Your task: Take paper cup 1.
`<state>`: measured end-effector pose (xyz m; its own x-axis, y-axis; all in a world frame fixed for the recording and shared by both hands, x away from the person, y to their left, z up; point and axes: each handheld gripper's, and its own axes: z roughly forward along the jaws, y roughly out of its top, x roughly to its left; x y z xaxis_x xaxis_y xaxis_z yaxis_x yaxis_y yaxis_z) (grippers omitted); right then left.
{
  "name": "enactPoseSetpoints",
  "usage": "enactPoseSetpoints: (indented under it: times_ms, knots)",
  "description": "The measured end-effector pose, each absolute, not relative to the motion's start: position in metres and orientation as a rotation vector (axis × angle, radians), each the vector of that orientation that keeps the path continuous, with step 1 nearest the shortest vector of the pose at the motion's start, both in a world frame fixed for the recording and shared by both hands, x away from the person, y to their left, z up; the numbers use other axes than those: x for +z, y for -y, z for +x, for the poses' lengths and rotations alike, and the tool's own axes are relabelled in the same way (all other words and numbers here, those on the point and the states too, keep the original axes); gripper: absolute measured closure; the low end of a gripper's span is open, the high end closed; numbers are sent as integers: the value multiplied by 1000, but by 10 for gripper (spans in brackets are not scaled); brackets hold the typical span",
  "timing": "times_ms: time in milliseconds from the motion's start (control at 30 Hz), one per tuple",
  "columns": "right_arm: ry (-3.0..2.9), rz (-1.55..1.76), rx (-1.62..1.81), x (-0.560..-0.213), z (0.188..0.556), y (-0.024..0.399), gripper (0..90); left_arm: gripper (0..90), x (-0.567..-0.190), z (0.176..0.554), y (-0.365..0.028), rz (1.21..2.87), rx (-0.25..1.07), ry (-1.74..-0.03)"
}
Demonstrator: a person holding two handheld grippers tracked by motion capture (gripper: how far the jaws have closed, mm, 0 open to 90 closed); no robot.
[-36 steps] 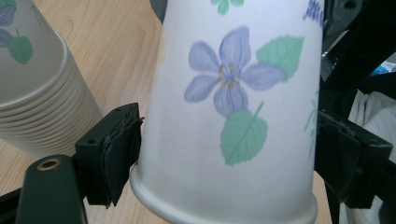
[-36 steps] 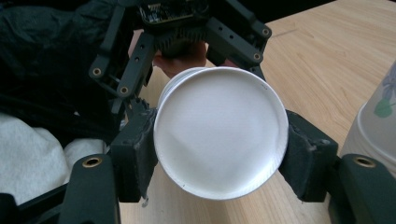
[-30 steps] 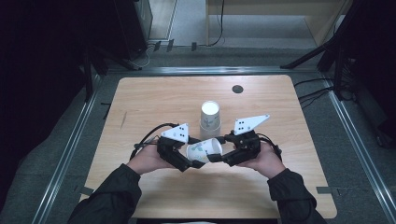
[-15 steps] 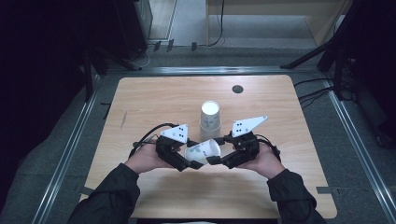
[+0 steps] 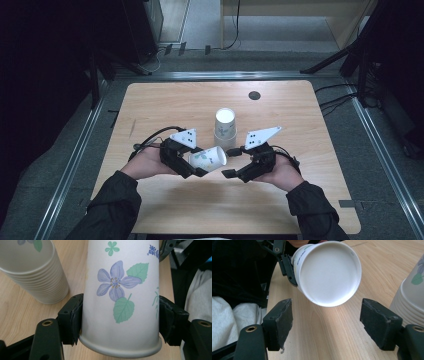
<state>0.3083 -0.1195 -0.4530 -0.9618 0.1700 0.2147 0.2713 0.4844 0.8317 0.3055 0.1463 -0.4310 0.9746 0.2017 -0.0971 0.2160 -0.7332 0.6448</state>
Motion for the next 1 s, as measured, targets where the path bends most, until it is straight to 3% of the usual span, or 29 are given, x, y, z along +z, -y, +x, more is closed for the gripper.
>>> enactPoseSetpoints:
  times_ms: [367, 1000]
  knots:
    - [2630, -363, -1456, -458, 306, 112, 266, 300, -439, 300, -131, 2533, -34, -246]
    - [2668, -295, -1361, -467, 302, 98, 318, 295, -447, 298, -117, 2583, -94, -227]
